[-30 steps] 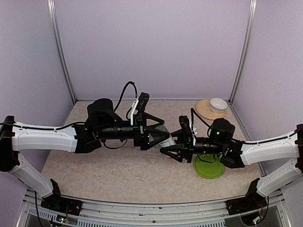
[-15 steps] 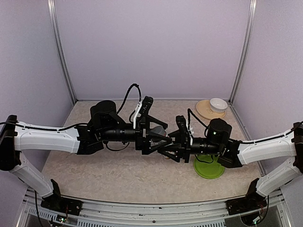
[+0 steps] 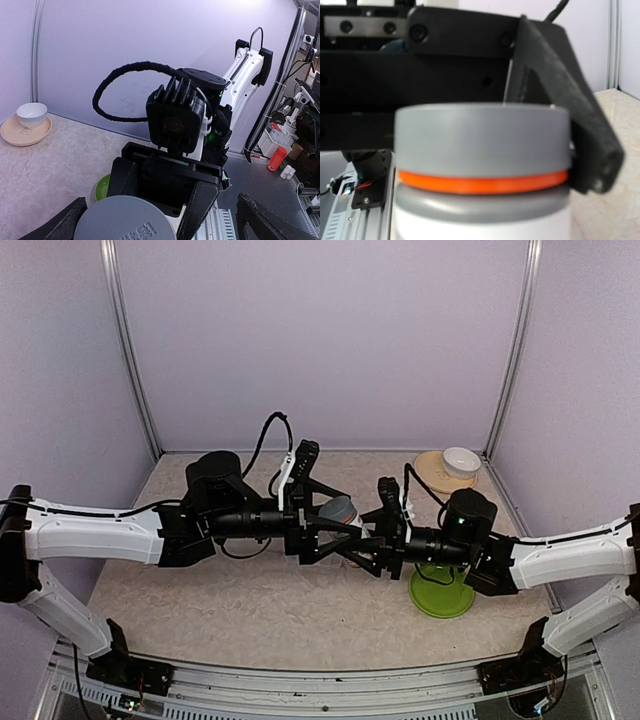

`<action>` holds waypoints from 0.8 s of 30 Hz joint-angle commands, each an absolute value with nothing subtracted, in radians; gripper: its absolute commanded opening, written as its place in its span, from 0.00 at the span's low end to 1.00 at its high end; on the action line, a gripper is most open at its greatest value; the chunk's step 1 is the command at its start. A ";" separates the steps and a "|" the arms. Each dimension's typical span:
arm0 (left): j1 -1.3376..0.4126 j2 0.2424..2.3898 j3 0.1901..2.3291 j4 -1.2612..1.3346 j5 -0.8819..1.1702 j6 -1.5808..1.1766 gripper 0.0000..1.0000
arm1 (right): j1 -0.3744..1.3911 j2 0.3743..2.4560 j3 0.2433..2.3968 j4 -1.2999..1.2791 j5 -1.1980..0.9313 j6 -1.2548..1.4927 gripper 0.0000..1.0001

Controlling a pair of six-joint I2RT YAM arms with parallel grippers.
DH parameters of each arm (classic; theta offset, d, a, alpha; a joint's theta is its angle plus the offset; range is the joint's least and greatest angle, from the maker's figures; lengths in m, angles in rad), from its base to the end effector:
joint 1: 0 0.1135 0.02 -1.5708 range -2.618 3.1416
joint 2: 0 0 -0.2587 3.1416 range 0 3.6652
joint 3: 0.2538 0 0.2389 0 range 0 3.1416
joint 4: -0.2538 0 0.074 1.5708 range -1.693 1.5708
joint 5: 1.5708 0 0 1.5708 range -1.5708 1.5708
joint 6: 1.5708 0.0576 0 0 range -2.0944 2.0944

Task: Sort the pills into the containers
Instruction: Unscrew the lid of the pill bottle from the pill bottle.

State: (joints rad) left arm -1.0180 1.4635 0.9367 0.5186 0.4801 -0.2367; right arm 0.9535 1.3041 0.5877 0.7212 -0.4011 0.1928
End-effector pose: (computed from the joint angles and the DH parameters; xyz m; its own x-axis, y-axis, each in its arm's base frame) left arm 0.1598 -0.3097 0.3053 -0.2381 -0.0103 -0.9712 0.9685 0.0722 -0.2382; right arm 0.1511 0.2516 0.2570 -0.1844 0.0450 -0.9818 -0.9592 0.2098 0.1898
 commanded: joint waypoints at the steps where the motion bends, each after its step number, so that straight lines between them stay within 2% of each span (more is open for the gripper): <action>1: -1.031 1.411 0.918 0.498 0.487 -0.221 0.98 | 0.936 1.259 0.586 0.708 -0.324 0.176 0.21; 18: -1.029 1.350 0.892 0.450 0.490 -0.212 0.98 | 0.880 1.160 0.565 0.640 -0.296 0.139 0.21; 24: -1.001 1.333 0.892 0.446 0.445 -0.207 0.99 | 0.879 1.177 0.569 0.657 -0.418 0.132 0.21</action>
